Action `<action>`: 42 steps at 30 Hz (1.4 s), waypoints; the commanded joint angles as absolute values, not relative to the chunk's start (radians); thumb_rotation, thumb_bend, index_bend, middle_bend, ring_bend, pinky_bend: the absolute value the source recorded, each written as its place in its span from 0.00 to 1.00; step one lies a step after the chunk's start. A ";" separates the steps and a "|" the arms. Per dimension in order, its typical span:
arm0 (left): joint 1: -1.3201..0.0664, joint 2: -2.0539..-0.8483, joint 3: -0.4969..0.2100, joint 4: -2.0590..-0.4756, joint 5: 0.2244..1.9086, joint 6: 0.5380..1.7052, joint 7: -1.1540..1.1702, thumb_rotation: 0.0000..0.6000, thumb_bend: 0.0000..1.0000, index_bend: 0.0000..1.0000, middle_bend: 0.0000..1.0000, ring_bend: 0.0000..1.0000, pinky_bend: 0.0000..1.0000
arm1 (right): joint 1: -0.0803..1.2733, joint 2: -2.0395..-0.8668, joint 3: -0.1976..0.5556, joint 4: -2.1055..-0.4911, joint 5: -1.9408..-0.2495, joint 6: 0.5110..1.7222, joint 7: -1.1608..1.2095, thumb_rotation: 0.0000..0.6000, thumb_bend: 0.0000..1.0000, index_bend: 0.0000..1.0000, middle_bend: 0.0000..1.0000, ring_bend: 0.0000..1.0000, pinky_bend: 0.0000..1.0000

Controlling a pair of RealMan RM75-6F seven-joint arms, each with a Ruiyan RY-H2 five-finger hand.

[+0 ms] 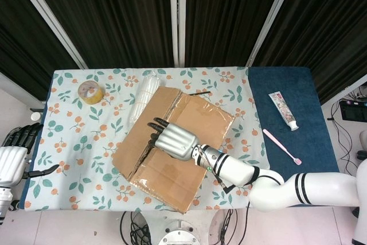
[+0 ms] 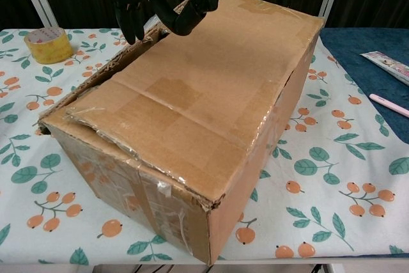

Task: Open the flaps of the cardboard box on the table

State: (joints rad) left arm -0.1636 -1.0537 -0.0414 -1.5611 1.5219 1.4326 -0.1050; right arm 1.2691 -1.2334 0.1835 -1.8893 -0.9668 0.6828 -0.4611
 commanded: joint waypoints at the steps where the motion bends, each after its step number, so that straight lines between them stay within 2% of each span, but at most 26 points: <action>1: -0.163 -1.054 -0.041 -1.558 1.521 1.433 -0.108 0.59 0.03 0.06 0.06 0.07 0.16 | 1.287 -1.245 0.172 -1.880 -0.940 0.680 -0.476 1.00 1.00 0.32 0.26 0.00 0.00; 17: -0.165 -1.061 -0.039 -1.543 1.525 1.431 -0.122 0.59 0.03 0.06 0.06 0.07 0.16 | 1.322 -1.247 0.135 -1.875 -0.874 0.695 -0.493 1.00 1.00 0.31 0.28 0.00 0.00; 28: -0.165 -1.059 -0.041 -1.544 1.526 1.434 -0.122 0.59 0.03 0.06 0.06 0.07 0.16 | 1.316 -1.174 0.136 -1.935 -0.871 0.718 -0.485 1.00 1.00 0.48 0.44 0.00 0.00; 37: -0.171 -1.057 -0.041 -1.557 1.531 1.429 -0.108 0.59 0.03 0.06 0.06 0.07 0.16 | 1.293 -1.058 0.156 -2.028 -0.893 0.730 -0.448 1.00 1.00 0.52 0.45 0.00 0.00; 42: -0.174 -1.055 -0.041 -1.570 1.532 1.427 -0.096 0.59 0.03 0.06 0.06 0.07 0.16 | 1.276 -0.983 0.168 -2.085 -0.915 0.722 -0.422 1.00 1.00 0.59 0.49 0.00 0.00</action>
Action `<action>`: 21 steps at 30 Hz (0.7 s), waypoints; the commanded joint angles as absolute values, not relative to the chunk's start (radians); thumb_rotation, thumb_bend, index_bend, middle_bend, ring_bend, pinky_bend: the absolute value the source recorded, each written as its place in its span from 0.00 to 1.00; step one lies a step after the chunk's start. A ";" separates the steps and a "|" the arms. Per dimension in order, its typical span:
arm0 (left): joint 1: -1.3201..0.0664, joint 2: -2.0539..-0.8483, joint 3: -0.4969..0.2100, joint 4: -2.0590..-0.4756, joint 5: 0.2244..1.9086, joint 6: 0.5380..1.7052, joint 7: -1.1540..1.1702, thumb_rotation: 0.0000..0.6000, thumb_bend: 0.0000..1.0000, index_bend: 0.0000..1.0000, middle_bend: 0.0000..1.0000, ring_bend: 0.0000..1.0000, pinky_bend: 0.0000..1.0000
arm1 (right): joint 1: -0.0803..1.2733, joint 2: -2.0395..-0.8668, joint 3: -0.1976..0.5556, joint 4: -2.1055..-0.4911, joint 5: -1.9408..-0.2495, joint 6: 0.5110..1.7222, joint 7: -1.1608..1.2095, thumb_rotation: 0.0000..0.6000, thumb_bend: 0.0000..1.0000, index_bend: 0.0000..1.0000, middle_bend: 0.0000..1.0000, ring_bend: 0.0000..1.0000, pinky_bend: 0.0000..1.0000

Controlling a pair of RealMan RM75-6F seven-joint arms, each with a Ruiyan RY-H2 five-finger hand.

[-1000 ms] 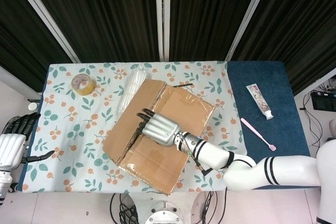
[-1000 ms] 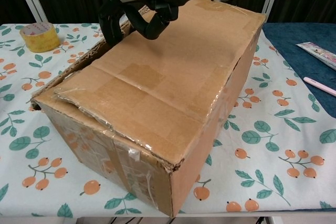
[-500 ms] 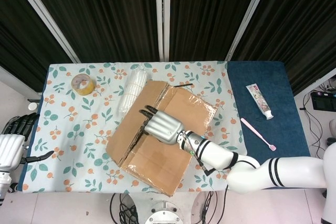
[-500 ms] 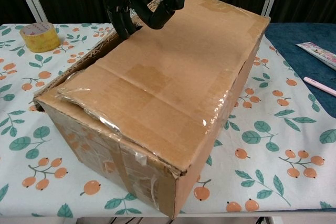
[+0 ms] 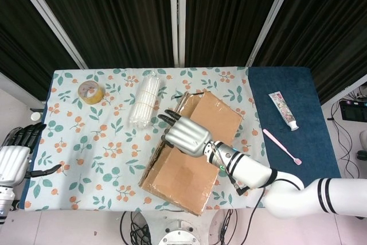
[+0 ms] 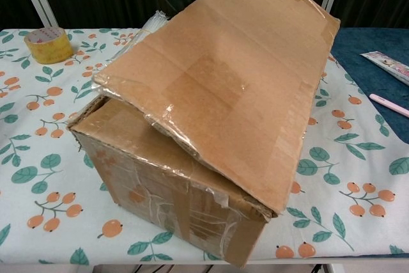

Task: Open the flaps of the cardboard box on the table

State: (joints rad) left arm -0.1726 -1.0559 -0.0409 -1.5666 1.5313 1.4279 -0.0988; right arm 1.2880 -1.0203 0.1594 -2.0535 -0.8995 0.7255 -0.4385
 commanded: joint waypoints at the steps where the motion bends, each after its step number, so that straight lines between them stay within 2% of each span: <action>1: -0.175 -1.054 -0.041 -1.573 1.532 1.426 -0.093 0.59 0.03 0.06 0.06 0.07 0.16 | 1.270 -0.962 0.171 -2.102 -0.921 0.720 -0.413 1.00 1.00 0.60 0.50 0.01 0.00; 7: -0.181 -1.047 -0.043 -1.594 1.534 1.420 -0.072 0.59 0.03 0.06 0.06 0.07 0.16 | 1.222 -0.846 0.186 -2.192 -0.982 0.716 -0.366 1.00 1.00 0.65 0.55 0.04 0.00; 16: -0.192 -1.046 -0.044 -1.619 1.542 1.414 -0.047 0.59 0.03 0.06 0.06 0.07 0.16 | 1.120 -0.684 0.189 -2.309 -1.109 0.718 -0.307 1.00 1.00 0.66 0.58 0.07 0.00; 21: -0.192 -1.039 -0.043 -1.632 1.549 1.419 -0.036 0.59 0.03 0.06 0.06 0.07 0.16 | 1.025 -0.603 0.188 -2.356 -1.246 0.762 -0.260 1.00 1.00 0.66 0.58 0.07 0.00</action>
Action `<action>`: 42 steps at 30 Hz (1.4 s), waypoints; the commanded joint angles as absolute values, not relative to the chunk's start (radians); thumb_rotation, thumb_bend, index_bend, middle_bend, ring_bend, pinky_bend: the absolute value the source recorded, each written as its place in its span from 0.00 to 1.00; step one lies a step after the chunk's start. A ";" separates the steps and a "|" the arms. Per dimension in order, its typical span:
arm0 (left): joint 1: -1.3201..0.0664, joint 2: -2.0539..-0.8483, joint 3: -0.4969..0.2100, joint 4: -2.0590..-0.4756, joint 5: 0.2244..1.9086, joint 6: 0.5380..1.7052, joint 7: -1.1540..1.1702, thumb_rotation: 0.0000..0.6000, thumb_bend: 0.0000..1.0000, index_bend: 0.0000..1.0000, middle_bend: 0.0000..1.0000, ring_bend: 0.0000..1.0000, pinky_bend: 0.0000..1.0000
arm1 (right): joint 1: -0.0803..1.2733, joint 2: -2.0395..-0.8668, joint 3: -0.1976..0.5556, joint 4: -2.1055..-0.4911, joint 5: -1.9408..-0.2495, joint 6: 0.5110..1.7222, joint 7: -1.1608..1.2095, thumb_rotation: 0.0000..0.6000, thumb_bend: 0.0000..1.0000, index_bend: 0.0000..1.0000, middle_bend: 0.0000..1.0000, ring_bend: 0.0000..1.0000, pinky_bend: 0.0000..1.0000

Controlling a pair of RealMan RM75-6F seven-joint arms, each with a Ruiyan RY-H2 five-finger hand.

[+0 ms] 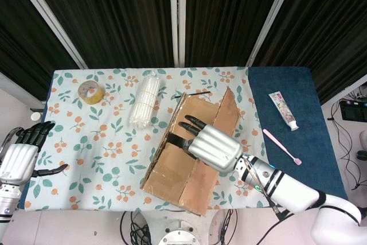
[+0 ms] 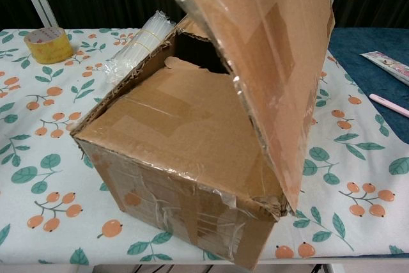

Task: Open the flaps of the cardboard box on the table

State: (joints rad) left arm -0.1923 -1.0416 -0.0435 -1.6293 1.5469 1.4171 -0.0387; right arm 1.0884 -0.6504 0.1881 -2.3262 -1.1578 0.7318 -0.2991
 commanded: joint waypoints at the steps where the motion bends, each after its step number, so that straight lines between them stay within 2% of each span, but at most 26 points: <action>1: -0.191 -1.037 -0.043 -1.636 1.550 1.421 -0.034 0.59 0.03 0.06 0.06 0.07 0.16 | 0.997 -0.588 0.186 -2.356 -1.299 0.777 -0.236 1.00 1.00 0.66 0.58 0.07 0.00; 10: -0.191 -1.026 -0.040 -1.658 1.558 1.426 -0.016 0.59 0.03 0.06 0.06 0.07 0.16 | 0.753 -0.458 0.107 -2.356 -1.715 0.963 -0.060 1.00 1.00 0.66 0.58 0.07 0.00; 18: -0.189 -1.026 -0.036 -1.666 1.561 1.428 -0.007 0.59 0.03 0.06 0.06 0.07 0.16 | 0.547 -0.391 0.024 -2.340 -1.895 1.153 -0.042 1.00 1.00 0.66 0.58 0.07 0.00; 22: -0.190 -1.024 -0.036 -1.666 1.559 1.425 -0.007 0.59 0.03 0.06 0.06 0.07 0.16 | 0.462 -0.408 -0.020 -2.283 -1.958 1.211 -0.019 1.00 1.00 0.66 0.58 0.07 0.00; 25: -0.194 -1.024 -0.038 -1.670 1.564 1.426 -0.004 0.58 0.03 0.06 0.06 0.07 0.16 | 0.432 -0.441 -0.021 -2.240 -1.964 1.250 0.007 1.00 1.00 0.64 0.55 0.07 0.00; 28: -0.201 -1.026 -0.042 -1.680 1.577 1.429 0.003 0.59 0.03 0.06 0.06 0.07 0.16 | 0.400 -0.502 0.003 -2.180 -1.948 1.352 0.028 1.00 1.00 0.56 0.39 0.05 0.00; 29: -0.205 -1.026 -0.044 -1.686 1.583 1.429 0.007 0.59 0.03 0.06 0.06 0.07 0.16 | 0.387 -0.524 0.013 -2.160 -1.937 1.389 0.026 1.00 1.00 0.47 0.29 0.02 0.00; 32: -0.227 -1.028 -0.056 -1.711 1.612 1.428 0.027 0.59 0.03 0.06 0.06 0.07 0.16 | 0.336 -0.612 0.050 -2.096 -1.877 1.524 -0.003 1.00 1.00 0.12 0.08 0.00 0.00; 33: -0.237 -1.030 -0.060 -1.721 1.623 1.426 0.030 0.59 0.03 0.06 0.06 0.07 0.16 | 0.319 -0.635 0.059 -2.081 -1.853 1.555 -0.015 1.00 1.00 0.04 0.04 0.00 0.00; 34: -0.253 -1.032 -0.068 -1.737 1.637 1.421 0.032 0.59 0.03 0.06 0.06 0.07 0.16 | 0.299 -0.663 0.068 -2.065 -1.821 1.589 -0.028 1.00 1.00 0.00 0.01 0.00 0.00; 41: -0.382 -1.108 -0.129 -1.806 1.731 1.360 0.090 0.62 0.03 0.05 0.06 0.07 0.16 | 0.226 -0.769 0.108 -1.960 -1.661 1.701 0.047 1.00 0.99 0.00 0.00 0.00 0.00; 42: -0.401 -1.129 -0.135 -1.814 1.739 1.346 0.092 0.68 0.03 0.04 0.06 0.07 0.16 | 0.219 -0.772 0.113 -1.946 -1.641 1.707 0.068 1.00 0.98 0.00 0.00 0.00 0.00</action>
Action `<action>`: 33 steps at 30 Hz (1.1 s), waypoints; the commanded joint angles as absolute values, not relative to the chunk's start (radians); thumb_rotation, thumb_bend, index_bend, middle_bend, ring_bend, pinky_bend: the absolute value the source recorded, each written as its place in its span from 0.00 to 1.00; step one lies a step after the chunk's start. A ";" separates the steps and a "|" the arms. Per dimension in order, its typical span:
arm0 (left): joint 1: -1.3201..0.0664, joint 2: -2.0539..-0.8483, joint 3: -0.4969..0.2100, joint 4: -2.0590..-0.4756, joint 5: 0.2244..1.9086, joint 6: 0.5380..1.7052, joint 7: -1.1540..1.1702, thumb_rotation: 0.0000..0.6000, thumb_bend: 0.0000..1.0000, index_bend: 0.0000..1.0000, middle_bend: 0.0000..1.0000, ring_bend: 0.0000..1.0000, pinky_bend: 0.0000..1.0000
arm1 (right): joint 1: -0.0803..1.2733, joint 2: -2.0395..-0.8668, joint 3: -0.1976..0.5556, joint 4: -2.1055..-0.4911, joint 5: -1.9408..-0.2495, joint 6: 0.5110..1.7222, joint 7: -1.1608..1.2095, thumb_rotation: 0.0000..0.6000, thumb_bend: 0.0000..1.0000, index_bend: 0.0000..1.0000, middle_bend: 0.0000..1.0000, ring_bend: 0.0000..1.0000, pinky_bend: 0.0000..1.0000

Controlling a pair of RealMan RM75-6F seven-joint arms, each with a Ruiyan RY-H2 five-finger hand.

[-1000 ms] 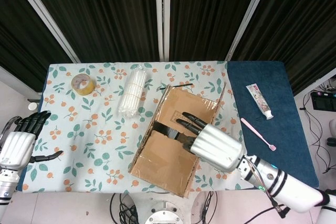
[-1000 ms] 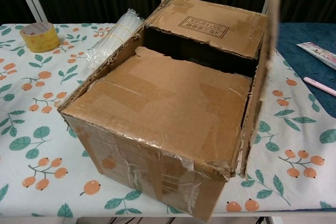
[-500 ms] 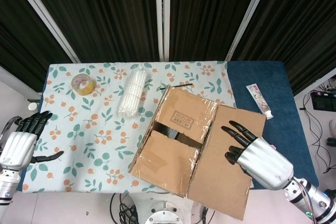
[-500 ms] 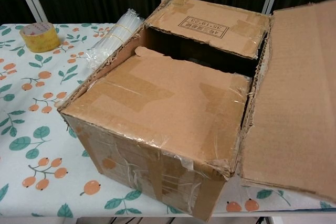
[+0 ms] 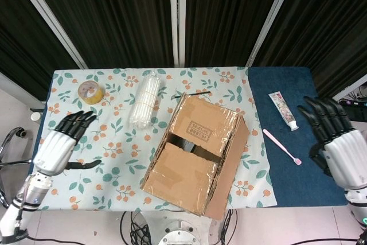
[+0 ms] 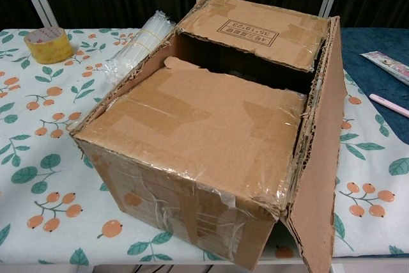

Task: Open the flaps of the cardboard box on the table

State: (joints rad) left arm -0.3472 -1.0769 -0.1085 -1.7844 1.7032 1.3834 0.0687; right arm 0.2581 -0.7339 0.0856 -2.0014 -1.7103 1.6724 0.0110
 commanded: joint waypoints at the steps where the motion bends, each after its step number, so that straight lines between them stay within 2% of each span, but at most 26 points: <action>1: -0.430 -1.160 -0.144 -1.815 1.749 1.327 0.095 0.79 0.03 0.04 0.06 0.07 0.16 | 0.211 -0.773 0.119 -1.931 -1.616 1.713 0.096 1.00 0.98 0.00 0.00 0.00 0.00; 3: -0.476 -1.209 -0.160 -1.804 1.752 1.283 0.119 0.98 0.03 0.03 0.06 0.07 0.16 | 0.202 -0.770 0.129 -1.912 -1.588 1.717 0.141 1.00 0.98 0.00 0.00 0.00 0.00; 4: -0.509 -1.239 -0.172 -1.799 1.746 1.247 0.138 1.00 0.03 0.03 0.05 0.07 0.16 | 0.196 -0.766 0.133 -1.902 -1.576 1.718 0.171 1.00 0.98 0.00 0.00 0.00 0.00; 10: -0.652 -1.408 -0.239 -1.747 1.704 1.131 0.234 1.00 0.03 0.02 0.05 0.07 0.16 | 0.169 -0.758 0.136 -1.865 -1.561 1.718 0.248 1.00 0.98 0.00 0.00 0.00 0.00; 16: -0.750 -1.507 -0.271 -1.706 1.633 1.038 0.293 1.00 0.03 0.01 0.04 0.07 0.16 | 0.155 -0.759 0.148 -1.829 -1.538 1.710 0.298 1.00 0.98 0.00 0.00 0.00 0.00; 33: -0.886 -1.734 -0.296 -1.465 1.559 1.037 0.434 1.00 0.04 0.01 0.04 0.07 0.16 | 0.144 -0.787 0.161 -1.747 -1.528 1.663 0.384 1.00 0.98 0.00 0.00 0.00 0.00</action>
State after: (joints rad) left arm -0.8712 -1.7071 -0.2912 -1.4927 1.5728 1.0322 0.4102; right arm 0.1441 -0.7847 0.1600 -1.7488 -1.5273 1.6646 0.3827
